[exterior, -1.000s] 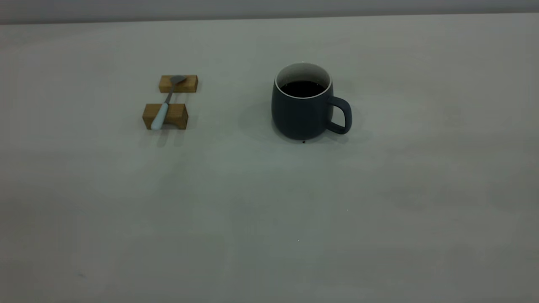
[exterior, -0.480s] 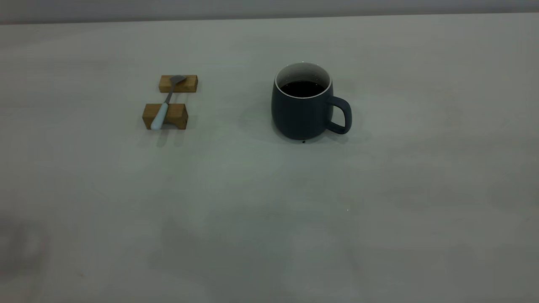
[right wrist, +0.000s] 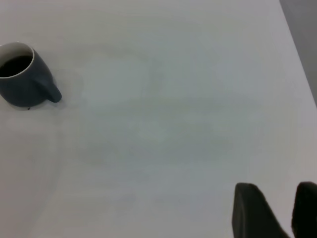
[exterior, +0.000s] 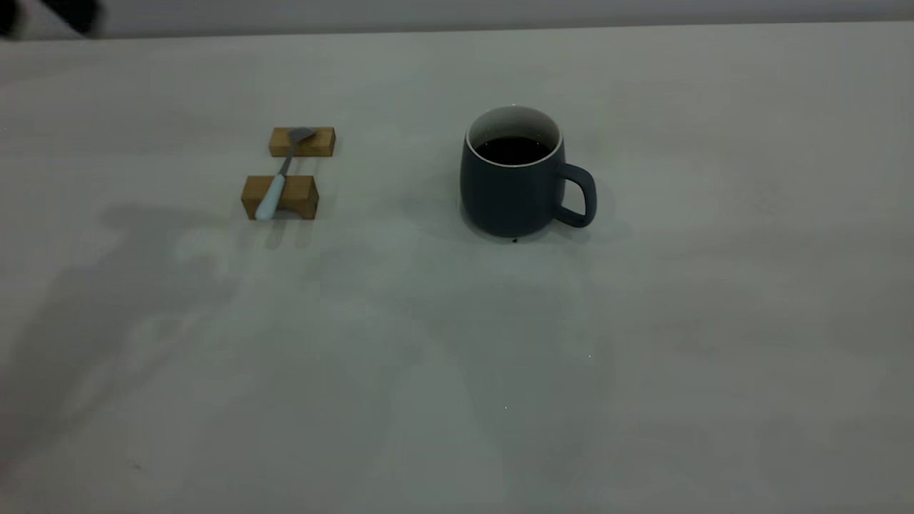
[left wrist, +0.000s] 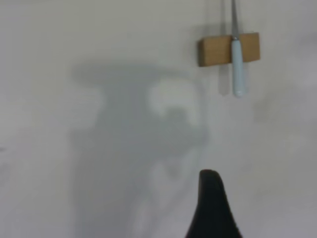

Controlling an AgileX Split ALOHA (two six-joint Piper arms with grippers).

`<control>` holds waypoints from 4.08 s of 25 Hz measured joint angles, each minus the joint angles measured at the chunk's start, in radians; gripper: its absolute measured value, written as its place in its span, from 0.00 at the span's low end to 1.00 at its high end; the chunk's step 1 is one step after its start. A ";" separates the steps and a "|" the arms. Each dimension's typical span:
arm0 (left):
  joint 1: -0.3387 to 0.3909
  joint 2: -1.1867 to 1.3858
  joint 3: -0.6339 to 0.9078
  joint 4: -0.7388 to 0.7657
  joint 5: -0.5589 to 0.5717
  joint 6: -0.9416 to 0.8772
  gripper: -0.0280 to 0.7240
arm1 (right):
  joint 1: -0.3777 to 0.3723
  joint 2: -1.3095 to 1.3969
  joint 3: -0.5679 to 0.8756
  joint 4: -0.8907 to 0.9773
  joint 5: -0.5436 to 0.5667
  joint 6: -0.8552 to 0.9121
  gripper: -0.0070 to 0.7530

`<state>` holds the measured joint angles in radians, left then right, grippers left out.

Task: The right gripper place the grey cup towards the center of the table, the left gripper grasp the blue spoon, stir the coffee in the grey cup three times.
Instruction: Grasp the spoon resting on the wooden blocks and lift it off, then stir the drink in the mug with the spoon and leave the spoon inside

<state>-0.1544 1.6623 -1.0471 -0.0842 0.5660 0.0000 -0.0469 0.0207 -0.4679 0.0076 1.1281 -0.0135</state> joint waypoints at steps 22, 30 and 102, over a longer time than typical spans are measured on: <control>-0.115 0.574 -0.250 -0.005 -0.104 -0.114 0.83 | 0.000 0.000 0.000 0.000 0.000 0.000 0.32; -0.115 0.683 -0.339 -0.005 -0.109 -0.135 0.83 | 0.000 0.000 0.000 0.000 0.000 0.000 0.32; -0.167 0.847 -0.566 -1.588 0.323 -0.565 0.25 | 0.000 0.000 0.000 0.000 0.000 0.000 0.32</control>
<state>-0.3215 2.5092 -1.6132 -1.6726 0.8886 -0.5645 -0.0469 0.0207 -0.4679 0.0076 1.1281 -0.0136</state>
